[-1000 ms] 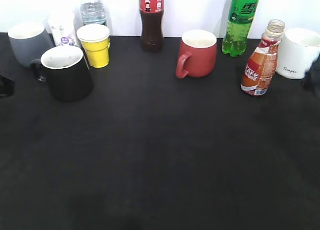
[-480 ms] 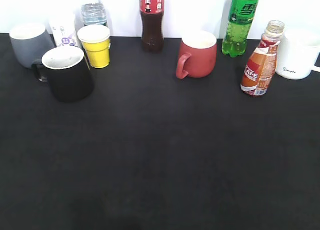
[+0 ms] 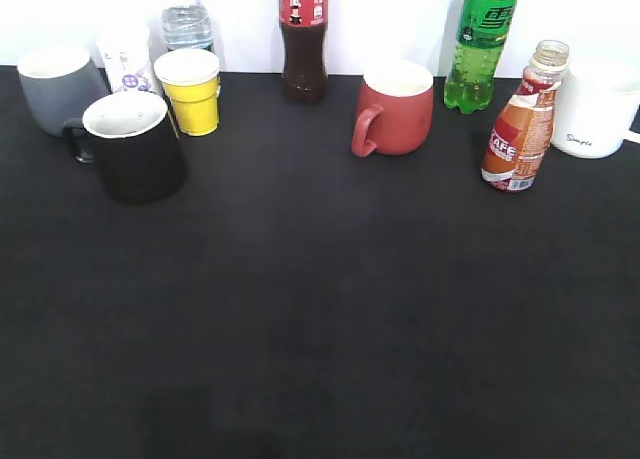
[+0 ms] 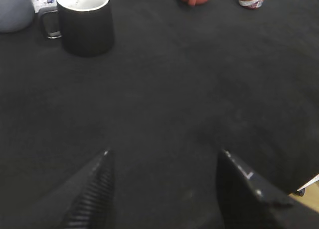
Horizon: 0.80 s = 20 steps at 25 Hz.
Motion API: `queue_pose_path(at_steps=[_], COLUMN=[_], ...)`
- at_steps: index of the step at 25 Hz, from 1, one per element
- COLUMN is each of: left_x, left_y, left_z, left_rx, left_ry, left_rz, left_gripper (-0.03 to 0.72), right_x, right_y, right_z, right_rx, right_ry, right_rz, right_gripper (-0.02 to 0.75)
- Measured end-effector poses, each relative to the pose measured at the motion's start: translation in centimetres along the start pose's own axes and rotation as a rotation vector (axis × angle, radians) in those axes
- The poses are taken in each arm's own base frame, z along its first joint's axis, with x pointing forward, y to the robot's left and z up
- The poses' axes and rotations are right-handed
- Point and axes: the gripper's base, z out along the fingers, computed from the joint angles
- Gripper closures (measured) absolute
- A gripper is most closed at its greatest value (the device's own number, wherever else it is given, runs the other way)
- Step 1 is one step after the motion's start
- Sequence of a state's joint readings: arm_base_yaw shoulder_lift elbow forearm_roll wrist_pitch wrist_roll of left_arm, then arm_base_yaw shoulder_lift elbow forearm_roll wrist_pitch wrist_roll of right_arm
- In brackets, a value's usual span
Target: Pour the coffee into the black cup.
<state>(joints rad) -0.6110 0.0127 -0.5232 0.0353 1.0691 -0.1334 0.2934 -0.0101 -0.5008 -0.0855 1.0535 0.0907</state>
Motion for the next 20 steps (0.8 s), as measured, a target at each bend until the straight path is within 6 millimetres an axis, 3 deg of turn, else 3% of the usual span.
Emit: queue_pose_path(at_steps=[4, 12, 20], left_x=[0.01, 0.05, 0.25], left_y=[-0.03, -0.3, -0.46], left_z=[-0.01, -0.06, -0.26], left_rx=[-0.034, -0.416, -0.459], left_ry=[-0.004, -0.043, -0.066], left_rz=[-0.016, -0.212, -0.231], left_gripper=[0.202, 0.202, 0.207], right_x=[-0.01, 0.03, -0.01], right_y=[0.03, 0.21, 0.29], right_z=[-0.01, -0.14, -0.14], right_rx=[0.017, 0.222, 0.247], right_ry=[-0.002, -0.008, -0.013], right_rz=[0.009, 0.112, 0.13], right_gripper=[0.142, 0.143, 0.147])
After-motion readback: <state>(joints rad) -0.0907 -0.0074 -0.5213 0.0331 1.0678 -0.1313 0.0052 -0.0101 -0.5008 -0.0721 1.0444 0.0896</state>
